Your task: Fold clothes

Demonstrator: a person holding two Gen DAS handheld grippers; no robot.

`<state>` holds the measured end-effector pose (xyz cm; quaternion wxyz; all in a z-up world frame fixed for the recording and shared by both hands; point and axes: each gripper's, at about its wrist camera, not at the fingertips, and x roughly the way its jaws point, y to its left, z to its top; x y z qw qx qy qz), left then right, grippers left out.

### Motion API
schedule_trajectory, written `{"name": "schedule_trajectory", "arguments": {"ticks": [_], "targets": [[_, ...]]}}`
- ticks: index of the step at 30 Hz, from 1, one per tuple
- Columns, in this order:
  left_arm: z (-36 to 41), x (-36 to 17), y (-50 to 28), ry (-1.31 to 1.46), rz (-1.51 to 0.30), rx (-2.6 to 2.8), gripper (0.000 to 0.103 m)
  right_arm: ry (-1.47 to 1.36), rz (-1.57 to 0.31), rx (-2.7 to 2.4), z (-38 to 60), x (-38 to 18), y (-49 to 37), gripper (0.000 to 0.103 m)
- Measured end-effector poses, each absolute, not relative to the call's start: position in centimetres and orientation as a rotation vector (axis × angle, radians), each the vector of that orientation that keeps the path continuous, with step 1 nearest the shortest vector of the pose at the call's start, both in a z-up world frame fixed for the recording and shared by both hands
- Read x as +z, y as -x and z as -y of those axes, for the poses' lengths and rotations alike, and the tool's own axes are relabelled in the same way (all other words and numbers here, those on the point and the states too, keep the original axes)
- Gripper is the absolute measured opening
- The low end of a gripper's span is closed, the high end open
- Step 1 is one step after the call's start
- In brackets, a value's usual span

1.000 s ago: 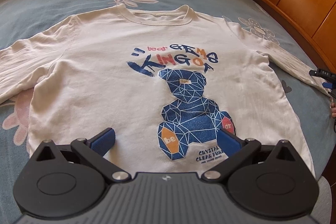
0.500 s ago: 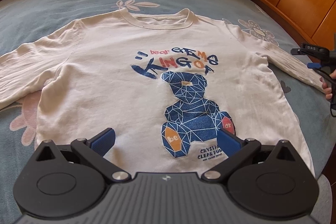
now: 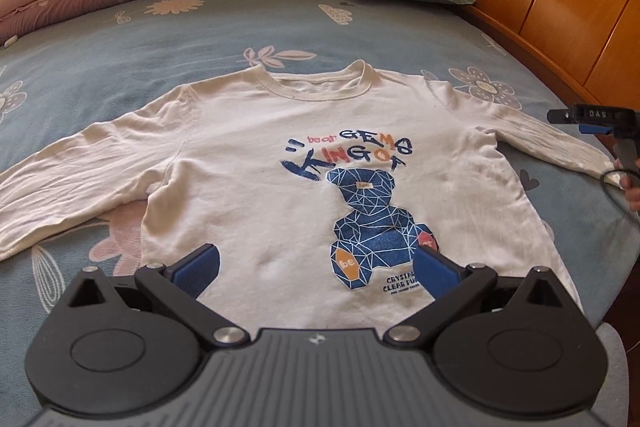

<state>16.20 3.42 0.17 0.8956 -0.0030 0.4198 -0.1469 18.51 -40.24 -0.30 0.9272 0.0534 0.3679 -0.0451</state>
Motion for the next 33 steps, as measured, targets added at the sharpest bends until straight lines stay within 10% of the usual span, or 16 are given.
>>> {"name": "schedule_trajectory", "arguments": {"ticks": [33], "targets": [[-4.9, -6.2, -5.4, 0.159, -0.970, -0.378, 0.102, 0.026, -0.771, 0.176, 23.9, -9.0, -3.1, 0.103]]}}
